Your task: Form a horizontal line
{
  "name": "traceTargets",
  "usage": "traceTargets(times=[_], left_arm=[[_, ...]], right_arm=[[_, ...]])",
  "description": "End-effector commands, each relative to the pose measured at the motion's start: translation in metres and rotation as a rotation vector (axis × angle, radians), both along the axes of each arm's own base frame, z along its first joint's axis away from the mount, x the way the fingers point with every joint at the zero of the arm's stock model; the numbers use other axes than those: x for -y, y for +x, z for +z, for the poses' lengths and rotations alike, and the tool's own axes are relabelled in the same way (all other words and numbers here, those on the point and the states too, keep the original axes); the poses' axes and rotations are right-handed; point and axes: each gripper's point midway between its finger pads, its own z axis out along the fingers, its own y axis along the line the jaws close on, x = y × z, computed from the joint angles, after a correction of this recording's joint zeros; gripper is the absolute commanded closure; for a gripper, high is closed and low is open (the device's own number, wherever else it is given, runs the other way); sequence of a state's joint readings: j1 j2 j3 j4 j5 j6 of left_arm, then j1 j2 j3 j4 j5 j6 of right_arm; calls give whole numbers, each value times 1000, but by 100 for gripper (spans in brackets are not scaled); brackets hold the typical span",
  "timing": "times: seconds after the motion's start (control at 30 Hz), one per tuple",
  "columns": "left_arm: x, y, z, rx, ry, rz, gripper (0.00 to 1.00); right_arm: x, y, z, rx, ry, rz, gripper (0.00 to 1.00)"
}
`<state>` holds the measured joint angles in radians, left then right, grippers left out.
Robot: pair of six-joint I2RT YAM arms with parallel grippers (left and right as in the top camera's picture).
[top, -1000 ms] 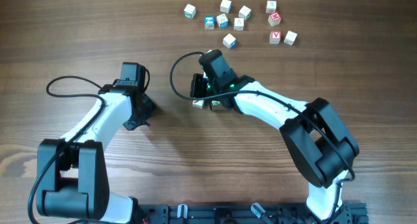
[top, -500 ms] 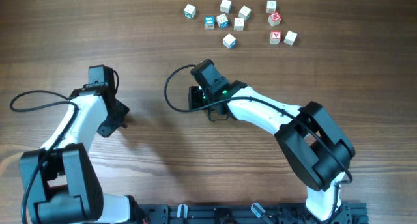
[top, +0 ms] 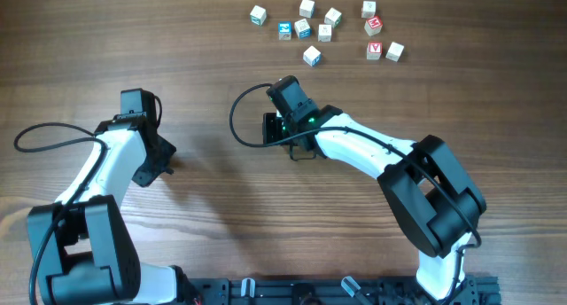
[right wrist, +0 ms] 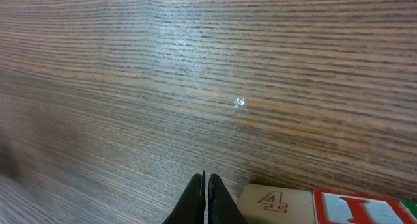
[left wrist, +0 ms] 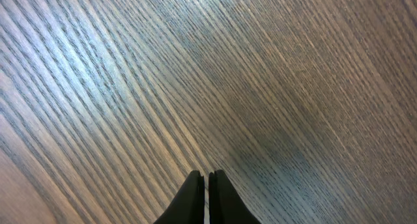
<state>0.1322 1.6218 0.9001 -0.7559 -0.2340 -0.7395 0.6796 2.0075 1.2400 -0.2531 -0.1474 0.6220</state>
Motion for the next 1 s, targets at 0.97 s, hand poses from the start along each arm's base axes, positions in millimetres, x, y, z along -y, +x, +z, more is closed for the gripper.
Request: traceTargets(times=[0.97], left_arm=[[213,61,-36,205,-434,-439,91]], right_arm=[[170,19,0,-224,-211,-430,95]])
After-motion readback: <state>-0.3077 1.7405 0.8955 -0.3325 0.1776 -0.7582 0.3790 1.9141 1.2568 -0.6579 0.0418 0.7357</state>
